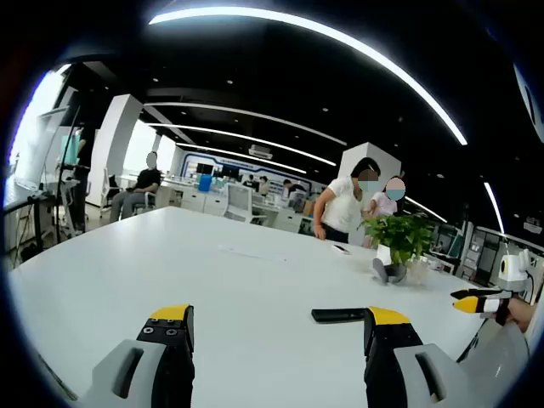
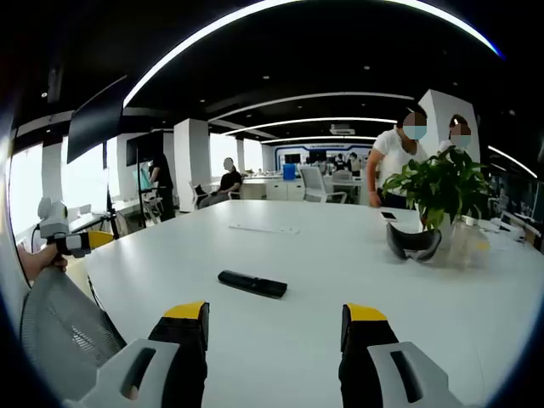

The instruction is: Press the specified remote control buttons in sequence, fully releasing each button before pressing the next.

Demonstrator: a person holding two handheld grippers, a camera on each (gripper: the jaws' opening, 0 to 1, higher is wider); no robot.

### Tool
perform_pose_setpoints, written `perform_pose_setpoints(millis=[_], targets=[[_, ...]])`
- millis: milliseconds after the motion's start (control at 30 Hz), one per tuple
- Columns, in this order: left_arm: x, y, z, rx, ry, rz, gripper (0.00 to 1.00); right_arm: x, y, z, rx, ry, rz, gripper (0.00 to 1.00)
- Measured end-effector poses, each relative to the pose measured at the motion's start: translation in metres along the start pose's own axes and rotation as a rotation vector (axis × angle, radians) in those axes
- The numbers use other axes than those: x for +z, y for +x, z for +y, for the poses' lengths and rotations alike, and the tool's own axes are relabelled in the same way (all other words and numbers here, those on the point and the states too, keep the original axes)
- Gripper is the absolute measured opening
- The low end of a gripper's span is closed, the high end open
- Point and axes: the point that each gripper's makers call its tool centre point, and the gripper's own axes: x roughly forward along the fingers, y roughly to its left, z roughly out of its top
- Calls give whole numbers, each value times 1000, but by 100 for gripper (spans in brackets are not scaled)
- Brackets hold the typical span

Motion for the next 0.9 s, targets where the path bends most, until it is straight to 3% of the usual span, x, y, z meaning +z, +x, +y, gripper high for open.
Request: perform_pose_setpoints(millis=[667,900], targets=[[-3,-1,6,7,7,6,84,0,0,1,12,1,0,63],[1,-1,2,-12,-11,-7,83,2,2,16,81,9,-2,63]])
